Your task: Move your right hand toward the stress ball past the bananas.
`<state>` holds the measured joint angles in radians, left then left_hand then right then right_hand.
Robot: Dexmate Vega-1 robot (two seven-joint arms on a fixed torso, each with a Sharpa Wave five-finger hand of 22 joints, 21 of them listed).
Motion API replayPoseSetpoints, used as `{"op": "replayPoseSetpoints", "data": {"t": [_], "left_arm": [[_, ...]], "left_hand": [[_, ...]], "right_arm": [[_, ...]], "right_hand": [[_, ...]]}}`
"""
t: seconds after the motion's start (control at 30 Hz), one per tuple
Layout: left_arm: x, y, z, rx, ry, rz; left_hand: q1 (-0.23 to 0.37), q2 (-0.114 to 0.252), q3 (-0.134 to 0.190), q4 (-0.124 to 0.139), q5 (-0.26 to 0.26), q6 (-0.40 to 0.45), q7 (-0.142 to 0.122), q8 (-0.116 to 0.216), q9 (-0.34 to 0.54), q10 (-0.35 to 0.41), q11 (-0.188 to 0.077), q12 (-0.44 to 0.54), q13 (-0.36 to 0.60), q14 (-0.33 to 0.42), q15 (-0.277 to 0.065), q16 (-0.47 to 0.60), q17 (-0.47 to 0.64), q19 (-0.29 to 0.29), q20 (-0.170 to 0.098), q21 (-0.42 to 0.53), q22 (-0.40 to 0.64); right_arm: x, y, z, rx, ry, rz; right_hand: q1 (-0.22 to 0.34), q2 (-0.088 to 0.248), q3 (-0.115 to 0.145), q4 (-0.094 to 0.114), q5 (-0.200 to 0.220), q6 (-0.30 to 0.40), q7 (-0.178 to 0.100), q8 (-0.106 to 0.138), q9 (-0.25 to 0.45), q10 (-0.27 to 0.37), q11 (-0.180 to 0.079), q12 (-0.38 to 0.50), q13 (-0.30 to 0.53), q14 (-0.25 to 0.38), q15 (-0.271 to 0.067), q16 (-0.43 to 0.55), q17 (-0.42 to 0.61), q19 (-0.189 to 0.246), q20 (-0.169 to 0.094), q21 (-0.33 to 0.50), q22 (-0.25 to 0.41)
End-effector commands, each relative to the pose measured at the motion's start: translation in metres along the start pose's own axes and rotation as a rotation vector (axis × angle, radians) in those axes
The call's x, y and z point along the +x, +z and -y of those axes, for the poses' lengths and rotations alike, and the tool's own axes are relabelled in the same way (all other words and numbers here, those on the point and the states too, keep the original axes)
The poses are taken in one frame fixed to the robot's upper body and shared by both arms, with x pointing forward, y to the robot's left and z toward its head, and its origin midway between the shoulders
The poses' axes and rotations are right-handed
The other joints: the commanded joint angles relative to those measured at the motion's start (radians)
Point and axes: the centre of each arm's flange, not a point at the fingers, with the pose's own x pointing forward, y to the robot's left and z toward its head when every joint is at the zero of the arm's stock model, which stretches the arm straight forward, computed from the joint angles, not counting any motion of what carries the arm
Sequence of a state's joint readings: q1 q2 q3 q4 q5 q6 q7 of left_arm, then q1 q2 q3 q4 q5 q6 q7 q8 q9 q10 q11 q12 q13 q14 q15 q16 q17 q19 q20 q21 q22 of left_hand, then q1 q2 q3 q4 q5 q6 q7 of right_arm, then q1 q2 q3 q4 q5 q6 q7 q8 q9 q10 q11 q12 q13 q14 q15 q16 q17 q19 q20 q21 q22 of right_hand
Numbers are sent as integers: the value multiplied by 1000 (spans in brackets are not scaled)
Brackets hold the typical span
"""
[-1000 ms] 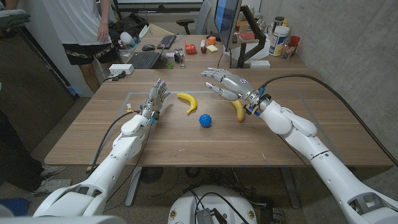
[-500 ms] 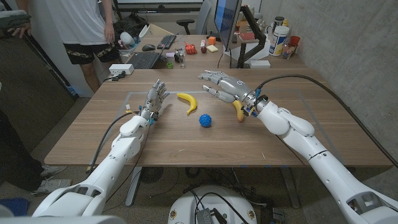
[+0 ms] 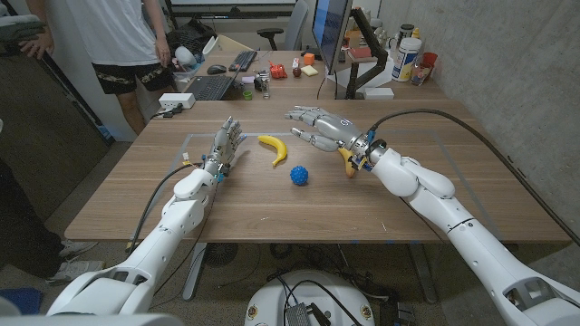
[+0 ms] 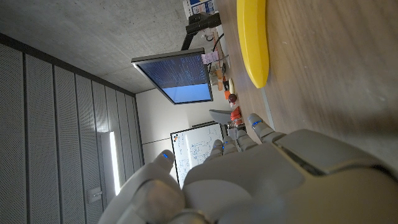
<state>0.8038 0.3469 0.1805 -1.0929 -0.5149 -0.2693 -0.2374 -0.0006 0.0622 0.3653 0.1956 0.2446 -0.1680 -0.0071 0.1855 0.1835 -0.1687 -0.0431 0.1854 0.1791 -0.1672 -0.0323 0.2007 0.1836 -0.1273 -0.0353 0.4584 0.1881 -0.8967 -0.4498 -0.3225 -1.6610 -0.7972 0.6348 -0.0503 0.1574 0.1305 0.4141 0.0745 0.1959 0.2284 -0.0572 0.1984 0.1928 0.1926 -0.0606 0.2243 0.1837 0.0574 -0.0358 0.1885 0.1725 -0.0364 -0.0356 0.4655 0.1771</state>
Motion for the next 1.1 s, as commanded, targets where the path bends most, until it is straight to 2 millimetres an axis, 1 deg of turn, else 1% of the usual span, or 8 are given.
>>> {"op": "replayPoseSetpoints", "data": {"t": [0.03, 0.63, 1.1], "left_arm": [[1, 0, -1, 0, -2, 0], [-1, -1, -1, -1, 1, -5], [-2, 0, -4, -1, -15, -6]], "left_hand": [[3, 117, -6, -2, 9, -47, -2, 7, 4, -6, 6, 5, 4, -24, 4, 2, 4, 6, -31, -2, 5], [4, 118, -6, -2, 10, -48, -3, 7, 4, -7, 5, 5, 4, -25, 5, 2, 4, 7, -31, -3, 5], [3, 118, -6, -2, 10, -48, -5, 6, 4, -7, 8, 4, 5, -25, 9, 2, 4, 5, -28, -5, 5]], "right_arm": [[1, 0, -6, -6, 27, 3], [1, 1, -16, -10, 64, 3], [5, 3, -21, -16, 91, -5]], "right_hand": [[14, 33, 2, -6, -3, -8, 2, -4, 4, 0, 0, -4, 3, -2, -56, -3, 1, 5, -99, -4, 1], [21, 34, 1, -10, -4, -13, 3, -5, 4, -4, -1, -6, 3, -4, -56, -3, 2, 9, -99, -10, 2], [28, 33, 1, -15, -4, -17, 3, -5, 5, -5, -1, -7, 3, -4, -55, -3, 1, 11, -99, -13, 2]]}}
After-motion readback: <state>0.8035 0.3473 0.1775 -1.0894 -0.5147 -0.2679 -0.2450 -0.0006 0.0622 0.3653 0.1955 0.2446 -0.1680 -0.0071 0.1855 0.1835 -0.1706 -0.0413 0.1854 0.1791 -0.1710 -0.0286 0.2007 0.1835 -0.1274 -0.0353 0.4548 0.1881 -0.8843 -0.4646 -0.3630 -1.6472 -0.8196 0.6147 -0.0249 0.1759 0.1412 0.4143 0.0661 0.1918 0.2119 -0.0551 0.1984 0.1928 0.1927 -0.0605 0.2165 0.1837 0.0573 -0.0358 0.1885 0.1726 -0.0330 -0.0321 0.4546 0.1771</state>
